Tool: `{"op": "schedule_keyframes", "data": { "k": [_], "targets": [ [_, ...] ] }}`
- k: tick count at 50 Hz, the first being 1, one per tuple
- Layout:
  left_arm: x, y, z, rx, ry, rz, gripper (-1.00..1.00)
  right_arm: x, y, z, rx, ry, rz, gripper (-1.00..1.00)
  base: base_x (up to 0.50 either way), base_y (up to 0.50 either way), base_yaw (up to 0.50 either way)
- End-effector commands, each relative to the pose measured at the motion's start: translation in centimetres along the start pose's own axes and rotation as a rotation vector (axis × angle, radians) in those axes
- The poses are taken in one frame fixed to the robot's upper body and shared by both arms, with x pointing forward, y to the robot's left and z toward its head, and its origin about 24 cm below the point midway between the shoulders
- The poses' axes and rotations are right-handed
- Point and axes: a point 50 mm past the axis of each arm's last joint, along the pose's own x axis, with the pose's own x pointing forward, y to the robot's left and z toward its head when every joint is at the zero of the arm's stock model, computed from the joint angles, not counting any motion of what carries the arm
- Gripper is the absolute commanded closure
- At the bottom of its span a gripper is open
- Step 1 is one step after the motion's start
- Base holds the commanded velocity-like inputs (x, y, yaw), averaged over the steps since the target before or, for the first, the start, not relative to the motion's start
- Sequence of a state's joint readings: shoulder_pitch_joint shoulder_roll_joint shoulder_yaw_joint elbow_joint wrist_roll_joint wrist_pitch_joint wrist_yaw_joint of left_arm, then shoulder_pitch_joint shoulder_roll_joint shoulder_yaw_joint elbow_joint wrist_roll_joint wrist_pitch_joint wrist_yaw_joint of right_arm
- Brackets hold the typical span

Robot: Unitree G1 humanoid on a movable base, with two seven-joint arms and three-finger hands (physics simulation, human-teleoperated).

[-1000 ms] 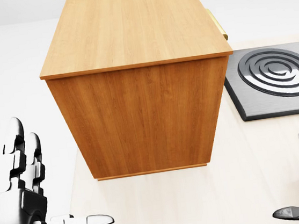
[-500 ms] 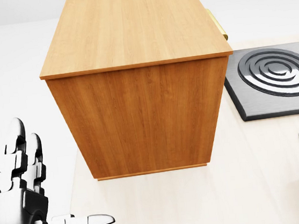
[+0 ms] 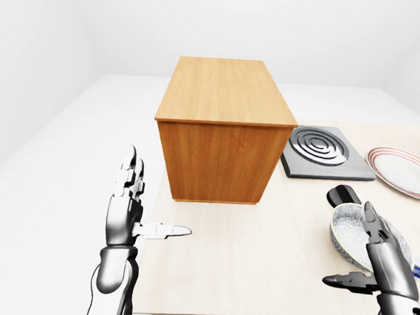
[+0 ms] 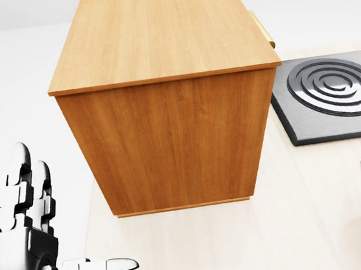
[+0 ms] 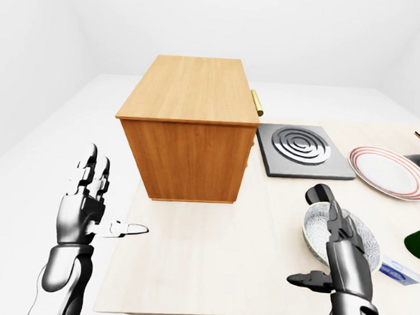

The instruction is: Put the bowl on the top of the cabinet.

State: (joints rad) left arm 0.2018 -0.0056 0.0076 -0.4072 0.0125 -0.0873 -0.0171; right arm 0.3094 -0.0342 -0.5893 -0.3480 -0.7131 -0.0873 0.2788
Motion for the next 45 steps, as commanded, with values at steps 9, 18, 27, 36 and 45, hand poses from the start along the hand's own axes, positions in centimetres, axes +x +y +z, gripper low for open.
{"op": "schedule_keyframes", "data": {
  "k": [9, 18, 27, 36, 45],
  "targets": [
    [0.0, -0.1, -0.1, 0.001, 0.005, -0.009, -1.0, -0.3, 1.1, -2.1, -0.073, 0.093, 0.064, -1.0, 0.0, 0.0, 0.0],
    [0.0, -0.1, -0.2, 0.001, 0.009, -0.011, -1.0, -0.3, 1.7, -2.7, -0.119, 0.121, 0.108, -1.0, 0.0, 0.0, 0.0],
    [0.0, -0.1, -0.2, 0.001, 0.01, -0.01, -1.0, -0.4, 2.4, -3.1, -0.153, 0.141, 0.137, -1.0, 0.0, 0.0, 0.0],
    [0.1, -0.1, -0.3, 0.001, 0.013, -0.006, -1.0, -0.5, 3.2, -3.8, -0.202, 0.164, 0.179, -1.0, 0.0, 0.0, 0.0],
    [0.1, -0.1, -0.4, 0.001, 0.015, -0.004, -1.0, -0.4, 3.9, -4.8, -0.251, 0.192, 0.222, -1.0, 0.0, 0.0, 0.0]
  ]
}}
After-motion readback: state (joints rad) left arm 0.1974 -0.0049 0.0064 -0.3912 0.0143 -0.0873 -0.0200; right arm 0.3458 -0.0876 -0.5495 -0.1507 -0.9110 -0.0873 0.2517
